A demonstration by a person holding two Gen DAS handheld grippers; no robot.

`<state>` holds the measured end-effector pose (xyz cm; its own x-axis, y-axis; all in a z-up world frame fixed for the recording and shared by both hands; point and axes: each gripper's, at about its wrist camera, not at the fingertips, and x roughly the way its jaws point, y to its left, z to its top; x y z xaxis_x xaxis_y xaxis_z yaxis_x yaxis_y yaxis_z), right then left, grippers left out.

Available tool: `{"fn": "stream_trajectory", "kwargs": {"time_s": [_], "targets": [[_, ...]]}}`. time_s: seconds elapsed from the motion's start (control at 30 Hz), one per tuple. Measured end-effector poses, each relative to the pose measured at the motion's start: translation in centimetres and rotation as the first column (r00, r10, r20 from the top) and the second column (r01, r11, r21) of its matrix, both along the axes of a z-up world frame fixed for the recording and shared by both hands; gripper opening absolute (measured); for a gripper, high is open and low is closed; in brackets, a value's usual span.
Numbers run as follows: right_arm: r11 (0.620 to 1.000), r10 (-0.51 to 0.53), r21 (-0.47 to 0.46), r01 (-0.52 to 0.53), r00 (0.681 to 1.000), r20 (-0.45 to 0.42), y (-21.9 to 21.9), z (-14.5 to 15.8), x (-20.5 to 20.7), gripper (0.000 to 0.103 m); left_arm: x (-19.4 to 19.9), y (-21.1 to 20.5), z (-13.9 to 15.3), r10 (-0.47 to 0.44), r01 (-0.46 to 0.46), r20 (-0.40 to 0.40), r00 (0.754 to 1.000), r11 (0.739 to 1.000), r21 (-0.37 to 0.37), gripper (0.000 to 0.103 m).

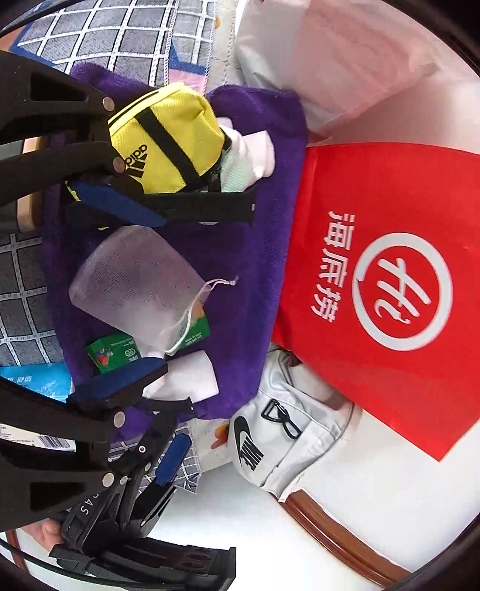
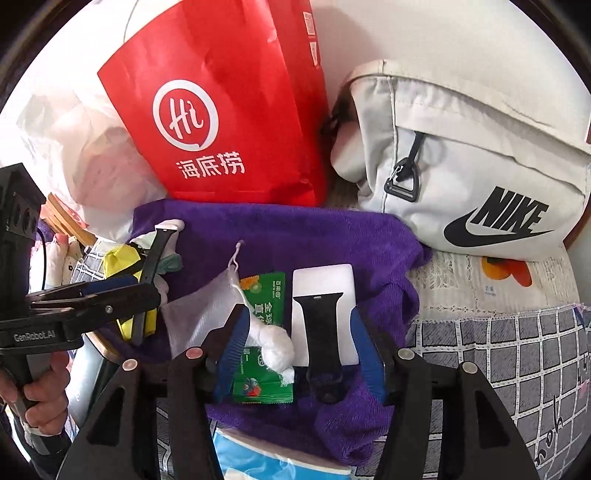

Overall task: Organize soft objects
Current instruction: 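Lower the strap and mesh bag onto the towel and open both tools, then grasp the orange-print packet with the right tool while the left tool grasps the green tissue pack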

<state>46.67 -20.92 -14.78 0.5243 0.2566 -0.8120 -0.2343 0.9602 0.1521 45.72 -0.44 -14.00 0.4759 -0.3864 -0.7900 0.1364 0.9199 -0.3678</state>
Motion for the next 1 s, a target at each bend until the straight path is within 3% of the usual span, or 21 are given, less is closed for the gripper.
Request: {"fn": "stream_trajectory", "kwargs": {"time_s": [0.27, 0.43, 0.57, 0.7, 0.87, 1.0], "targets": [[1.0, -0.016, 0.022, 0.015, 0.999, 0.03, 0.4, 1.6, -2.0, 0.056, -1.5, 1.0, 1.7, 0.034, -0.034, 0.032, 0.999, 0.999, -0.002, 0.072], [1.0, -0.012, -0.01, 0.013, 0.997, 0.074, 0.7, 2.8, -4.8, 0.056, -3.9, 1.4, 2.7, 0.033, -0.033, 0.05, 0.998, 0.999, -0.005, 0.072], [1.0, -0.003, -0.026, 0.005, 0.995, 0.098, 0.9, 3.4, -8.0, 0.056, -6.8, 1.7, 3.5, 0.036, -0.038, 0.074, 0.997, 0.999, 0.035, 0.072], [0.999, -0.006, -0.042, 0.011, 0.994, 0.106, 0.9, 3.5, -11.4, 0.056, -9.9, 2.3, 4.1, 0.025, -0.026, 0.067, 0.997, 1.0, 0.01, 0.072], [1.0, -0.016, -0.006, 0.016, 0.996, 0.083, 0.2, 3.6, -15.7, 0.056, -14.2, 2.6, 4.7, 0.037, -0.042, 0.09, 0.995, 0.998, 0.05, 0.072], [1.0, -0.003, -0.005, 0.004, 0.996, 0.088, 0.0, 3.8, -19.5, 0.058, -17.1, 3.5, 4.5, 0.067, -0.07, 0.076, 0.995, 0.997, 0.033, 0.072]]}}
